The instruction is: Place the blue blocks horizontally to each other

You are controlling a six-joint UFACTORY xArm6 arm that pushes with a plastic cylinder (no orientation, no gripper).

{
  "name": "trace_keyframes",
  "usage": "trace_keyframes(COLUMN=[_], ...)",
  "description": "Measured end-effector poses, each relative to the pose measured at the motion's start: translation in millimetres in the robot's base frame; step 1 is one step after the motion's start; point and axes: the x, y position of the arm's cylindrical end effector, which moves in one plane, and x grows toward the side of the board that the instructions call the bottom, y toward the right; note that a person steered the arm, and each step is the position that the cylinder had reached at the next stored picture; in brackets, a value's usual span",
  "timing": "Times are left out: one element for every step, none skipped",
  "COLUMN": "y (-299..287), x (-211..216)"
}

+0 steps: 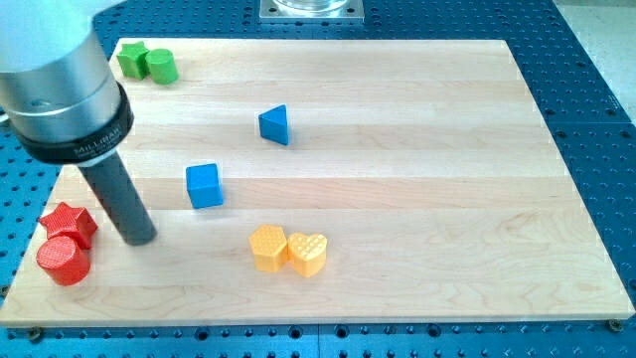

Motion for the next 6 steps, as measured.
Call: trace_keyframes(y=[116,188,69,72,150,225], x=[-52,-61,-23,-60,-99,-127])
